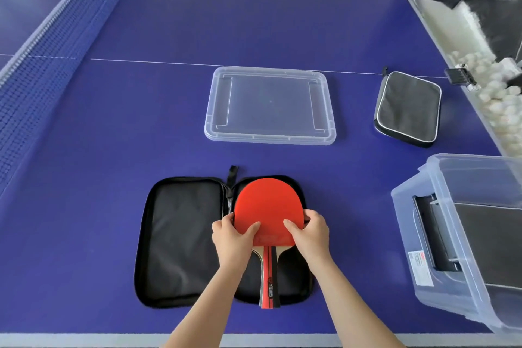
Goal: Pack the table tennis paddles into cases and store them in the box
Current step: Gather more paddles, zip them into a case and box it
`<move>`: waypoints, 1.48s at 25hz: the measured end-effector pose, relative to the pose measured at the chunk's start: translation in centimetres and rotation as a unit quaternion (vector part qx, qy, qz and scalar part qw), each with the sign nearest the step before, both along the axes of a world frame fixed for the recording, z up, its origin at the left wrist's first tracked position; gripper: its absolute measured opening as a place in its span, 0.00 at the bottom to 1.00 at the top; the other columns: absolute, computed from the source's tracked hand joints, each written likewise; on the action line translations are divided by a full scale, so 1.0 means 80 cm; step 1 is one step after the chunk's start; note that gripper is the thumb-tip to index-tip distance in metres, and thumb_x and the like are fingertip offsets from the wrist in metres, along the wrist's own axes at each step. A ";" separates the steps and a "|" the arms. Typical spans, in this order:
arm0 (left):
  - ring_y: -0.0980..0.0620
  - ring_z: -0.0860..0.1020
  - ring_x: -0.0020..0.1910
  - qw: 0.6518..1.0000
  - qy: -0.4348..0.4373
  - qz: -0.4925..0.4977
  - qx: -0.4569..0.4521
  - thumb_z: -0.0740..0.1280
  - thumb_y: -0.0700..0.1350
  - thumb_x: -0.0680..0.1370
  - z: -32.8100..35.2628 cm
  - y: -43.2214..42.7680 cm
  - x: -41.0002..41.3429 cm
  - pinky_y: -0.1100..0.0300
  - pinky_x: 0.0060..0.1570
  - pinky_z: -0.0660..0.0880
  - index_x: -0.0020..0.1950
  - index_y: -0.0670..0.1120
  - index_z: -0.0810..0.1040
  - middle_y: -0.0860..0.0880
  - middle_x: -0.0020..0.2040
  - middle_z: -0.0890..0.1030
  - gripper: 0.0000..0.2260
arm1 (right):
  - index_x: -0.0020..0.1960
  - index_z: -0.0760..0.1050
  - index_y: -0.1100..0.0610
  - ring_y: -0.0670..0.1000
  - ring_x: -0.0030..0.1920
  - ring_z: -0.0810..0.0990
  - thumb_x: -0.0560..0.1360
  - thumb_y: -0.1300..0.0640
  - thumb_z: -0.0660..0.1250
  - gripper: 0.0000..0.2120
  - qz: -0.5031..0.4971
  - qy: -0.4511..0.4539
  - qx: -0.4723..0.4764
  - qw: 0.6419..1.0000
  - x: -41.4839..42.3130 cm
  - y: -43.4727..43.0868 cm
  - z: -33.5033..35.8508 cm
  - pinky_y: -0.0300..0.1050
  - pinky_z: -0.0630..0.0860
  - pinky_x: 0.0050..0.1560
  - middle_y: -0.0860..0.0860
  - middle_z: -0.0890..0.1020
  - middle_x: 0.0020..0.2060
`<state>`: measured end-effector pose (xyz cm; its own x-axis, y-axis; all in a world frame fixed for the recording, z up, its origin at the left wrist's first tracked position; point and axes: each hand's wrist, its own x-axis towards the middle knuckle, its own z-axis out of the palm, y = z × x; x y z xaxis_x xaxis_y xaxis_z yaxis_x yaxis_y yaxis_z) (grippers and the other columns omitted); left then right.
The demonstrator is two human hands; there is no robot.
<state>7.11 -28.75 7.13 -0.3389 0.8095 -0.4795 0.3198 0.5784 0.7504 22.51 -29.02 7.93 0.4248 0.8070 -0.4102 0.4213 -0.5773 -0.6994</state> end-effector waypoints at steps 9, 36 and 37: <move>0.45 0.71 0.61 0.997 0.071 -0.035 -0.008 0.72 0.54 0.72 -0.010 0.009 0.007 0.52 0.59 0.73 0.70 0.42 0.69 0.47 0.59 0.68 0.30 | 0.63 0.73 0.58 0.52 0.54 0.77 0.72 0.49 0.72 0.24 0.032 -0.048 -0.023 0.998 0.003 0.013 -0.021 0.48 0.78 0.53 0.54 0.77 0.57; 0.43 0.78 0.48 0.981 -0.148 0.128 -0.014 0.63 0.34 0.79 0.029 -0.078 -0.241 0.50 0.43 0.77 0.57 0.45 0.74 0.43 0.55 0.80 0.09 | 0.58 0.75 0.53 0.48 0.54 0.75 0.75 0.57 0.69 0.13 -0.057 -0.019 0.076 0.995 0.017 -0.108 0.011 0.54 0.76 0.57 0.49 0.77 0.54; 0.44 0.79 0.45 0.972 -0.198 0.128 0.002 0.63 0.33 0.78 0.049 -0.084 -0.234 0.52 0.38 0.77 0.56 0.45 0.74 0.44 0.53 0.81 0.10 | 0.56 0.75 0.52 0.46 0.53 0.76 0.75 0.57 0.69 0.10 -0.046 -0.003 0.091 0.995 0.005 -0.102 0.023 0.50 0.77 0.55 0.48 0.77 0.53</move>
